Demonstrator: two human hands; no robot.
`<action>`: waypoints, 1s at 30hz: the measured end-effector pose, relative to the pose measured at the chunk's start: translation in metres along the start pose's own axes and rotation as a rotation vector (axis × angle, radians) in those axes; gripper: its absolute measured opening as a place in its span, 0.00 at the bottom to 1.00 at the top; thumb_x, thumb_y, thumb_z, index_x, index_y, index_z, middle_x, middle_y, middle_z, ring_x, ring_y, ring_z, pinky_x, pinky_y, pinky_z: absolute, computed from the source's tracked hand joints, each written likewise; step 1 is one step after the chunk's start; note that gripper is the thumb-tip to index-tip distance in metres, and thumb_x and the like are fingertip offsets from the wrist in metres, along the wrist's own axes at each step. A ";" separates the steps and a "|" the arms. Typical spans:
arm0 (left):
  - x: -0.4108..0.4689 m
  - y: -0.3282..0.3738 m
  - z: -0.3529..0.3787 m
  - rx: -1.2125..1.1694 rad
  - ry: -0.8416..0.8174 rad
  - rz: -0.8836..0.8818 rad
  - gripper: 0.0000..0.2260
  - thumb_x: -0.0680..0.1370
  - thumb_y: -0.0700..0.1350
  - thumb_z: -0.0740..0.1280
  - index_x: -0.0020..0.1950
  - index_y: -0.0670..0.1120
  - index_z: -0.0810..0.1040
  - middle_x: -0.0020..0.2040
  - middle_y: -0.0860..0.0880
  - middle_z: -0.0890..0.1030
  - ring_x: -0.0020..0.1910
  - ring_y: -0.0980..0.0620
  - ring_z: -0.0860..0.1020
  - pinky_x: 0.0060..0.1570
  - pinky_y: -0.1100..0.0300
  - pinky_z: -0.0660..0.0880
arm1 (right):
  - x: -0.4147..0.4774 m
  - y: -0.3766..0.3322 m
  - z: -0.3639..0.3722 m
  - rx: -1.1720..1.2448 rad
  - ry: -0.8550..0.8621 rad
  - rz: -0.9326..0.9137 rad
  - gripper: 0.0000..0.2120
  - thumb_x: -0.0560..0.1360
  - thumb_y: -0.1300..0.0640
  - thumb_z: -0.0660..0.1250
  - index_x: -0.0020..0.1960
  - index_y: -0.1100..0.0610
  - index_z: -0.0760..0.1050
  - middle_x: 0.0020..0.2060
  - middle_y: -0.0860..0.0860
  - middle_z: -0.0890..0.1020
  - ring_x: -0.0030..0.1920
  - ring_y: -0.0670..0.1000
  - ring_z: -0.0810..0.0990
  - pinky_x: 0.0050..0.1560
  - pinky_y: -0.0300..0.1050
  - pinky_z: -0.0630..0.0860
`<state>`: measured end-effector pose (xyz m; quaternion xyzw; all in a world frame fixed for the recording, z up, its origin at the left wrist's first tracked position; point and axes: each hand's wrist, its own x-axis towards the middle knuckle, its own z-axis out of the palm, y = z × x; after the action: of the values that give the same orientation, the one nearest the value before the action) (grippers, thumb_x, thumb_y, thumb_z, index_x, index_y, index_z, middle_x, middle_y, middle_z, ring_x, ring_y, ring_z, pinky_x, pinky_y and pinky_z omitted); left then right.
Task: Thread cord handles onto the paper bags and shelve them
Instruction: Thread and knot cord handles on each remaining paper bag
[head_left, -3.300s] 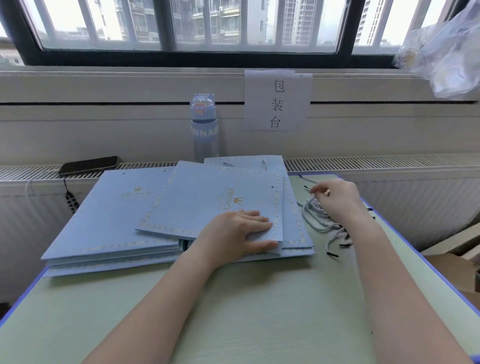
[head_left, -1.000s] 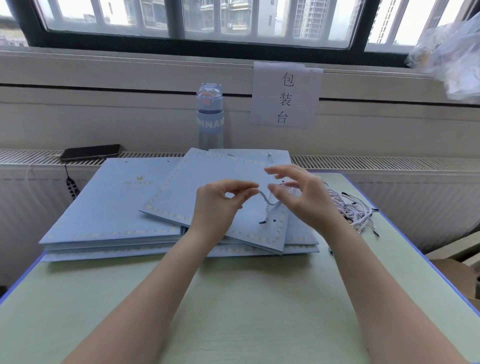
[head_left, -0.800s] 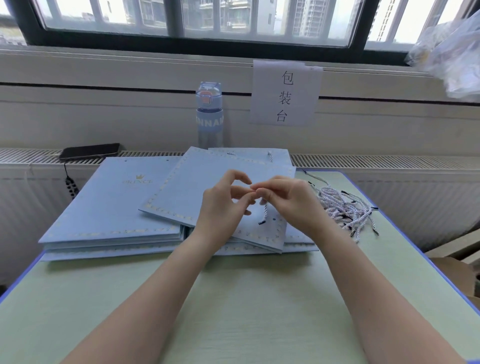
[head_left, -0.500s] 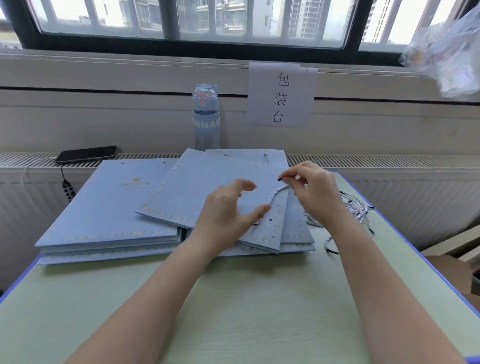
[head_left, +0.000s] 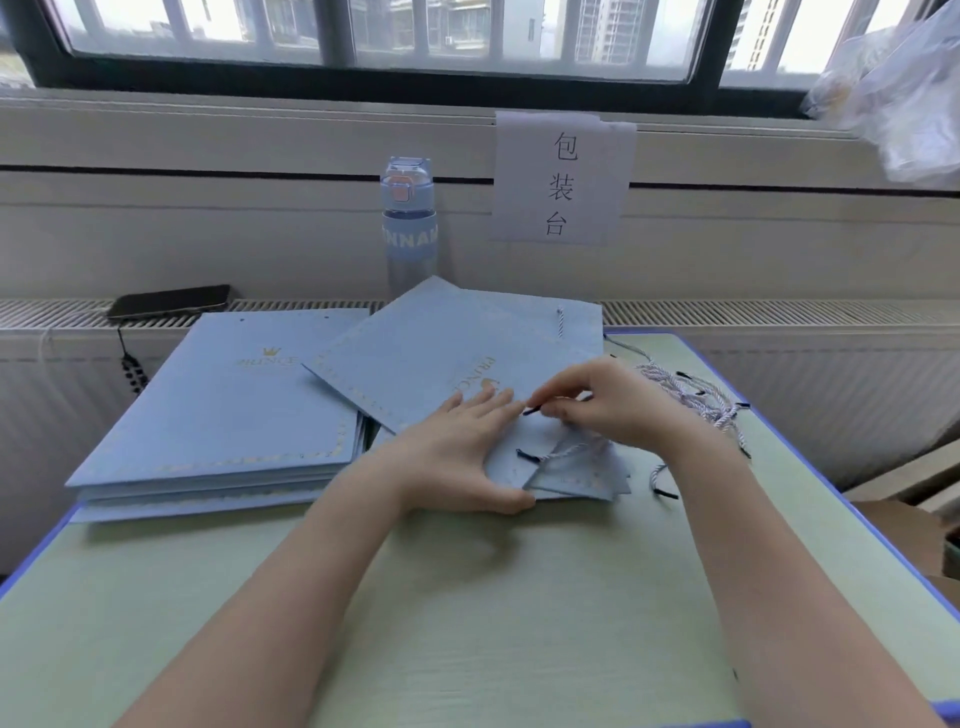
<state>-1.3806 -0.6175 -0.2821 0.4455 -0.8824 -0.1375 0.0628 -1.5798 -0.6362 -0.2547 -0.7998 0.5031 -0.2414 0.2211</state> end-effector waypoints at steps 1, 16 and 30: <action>-0.001 -0.003 -0.003 -0.032 -0.007 0.010 0.43 0.73 0.61 0.67 0.79 0.52 0.45 0.79 0.55 0.46 0.75 0.60 0.41 0.73 0.61 0.38 | 0.000 0.000 0.001 -0.013 -0.041 0.016 0.08 0.74 0.63 0.69 0.47 0.53 0.84 0.42 0.46 0.84 0.45 0.42 0.79 0.46 0.29 0.71; -0.001 0.003 -0.003 0.054 -0.053 -0.249 0.47 0.72 0.69 0.62 0.78 0.49 0.40 0.78 0.46 0.38 0.75 0.43 0.34 0.74 0.46 0.38 | -0.003 -0.017 0.013 -0.062 -0.084 -0.062 0.06 0.74 0.61 0.69 0.46 0.53 0.84 0.43 0.48 0.83 0.45 0.47 0.79 0.47 0.37 0.72; -0.012 -0.006 -0.026 -0.191 0.044 -0.118 0.14 0.67 0.62 0.66 0.46 0.56 0.78 0.43 0.51 0.69 0.48 0.52 0.70 0.47 0.57 0.71 | -0.003 -0.035 0.029 0.023 -0.033 -0.170 0.08 0.73 0.67 0.68 0.48 0.58 0.83 0.39 0.49 0.82 0.40 0.43 0.79 0.45 0.33 0.72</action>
<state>-1.3621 -0.6160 -0.2588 0.4914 -0.8360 -0.2147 0.1161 -1.5390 -0.6162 -0.2570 -0.8409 0.4270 -0.2519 0.2171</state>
